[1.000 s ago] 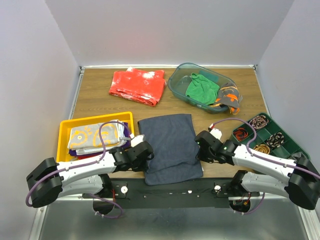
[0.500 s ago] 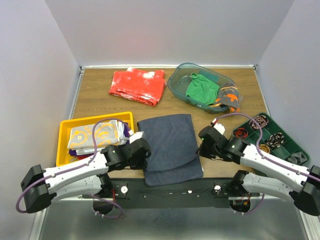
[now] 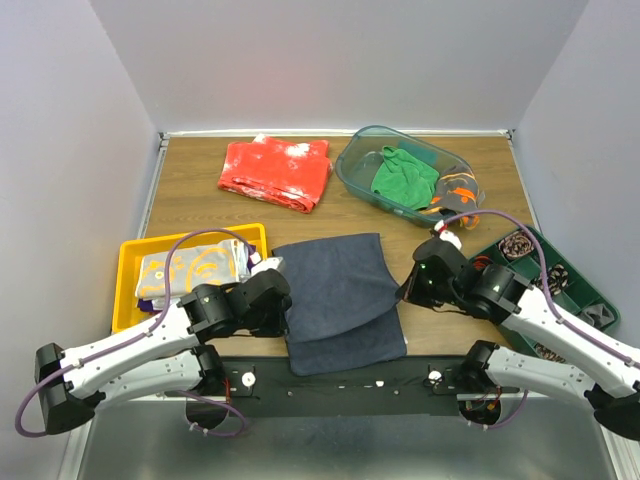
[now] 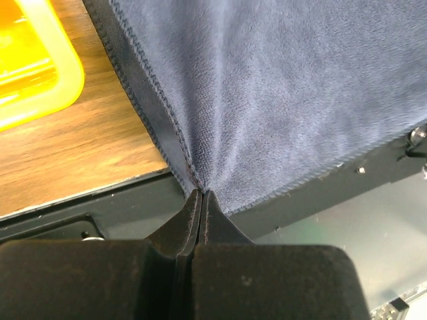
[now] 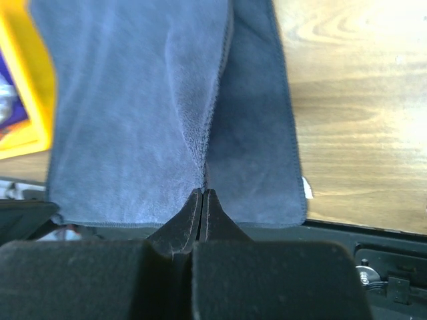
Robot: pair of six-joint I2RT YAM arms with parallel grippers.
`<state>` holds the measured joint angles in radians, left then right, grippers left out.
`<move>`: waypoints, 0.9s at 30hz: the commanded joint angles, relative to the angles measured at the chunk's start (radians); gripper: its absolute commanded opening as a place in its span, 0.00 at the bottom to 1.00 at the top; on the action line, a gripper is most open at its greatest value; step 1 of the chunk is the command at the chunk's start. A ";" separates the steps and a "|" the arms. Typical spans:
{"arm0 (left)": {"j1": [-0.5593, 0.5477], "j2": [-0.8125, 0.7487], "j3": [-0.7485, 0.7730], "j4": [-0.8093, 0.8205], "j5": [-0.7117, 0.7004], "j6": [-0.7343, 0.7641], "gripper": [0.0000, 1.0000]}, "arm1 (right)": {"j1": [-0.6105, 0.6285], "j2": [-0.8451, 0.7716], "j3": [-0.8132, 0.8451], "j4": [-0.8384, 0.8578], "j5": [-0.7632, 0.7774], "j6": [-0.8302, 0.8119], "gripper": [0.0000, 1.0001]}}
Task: Fold and stack the towels
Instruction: Fold the towel at the center of the board.
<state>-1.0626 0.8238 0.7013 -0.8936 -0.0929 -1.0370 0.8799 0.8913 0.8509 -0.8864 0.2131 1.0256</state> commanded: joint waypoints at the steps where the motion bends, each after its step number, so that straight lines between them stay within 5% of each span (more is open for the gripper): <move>1: -0.004 -0.018 0.067 -0.090 0.005 0.041 0.00 | 0.004 -0.009 0.089 -0.103 0.055 -0.024 0.01; 27: -0.016 0.130 -0.207 0.271 0.255 0.046 0.00 | 0.004 -0.072 -0.339 0.081 -0.087 0.100 0.01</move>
<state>-1.0714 0.9241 0.4927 -0.6853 0.1089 -1.0164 0.8799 0.7982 0.5064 -0.8448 0.1135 1.1027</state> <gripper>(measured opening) 0.008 0.014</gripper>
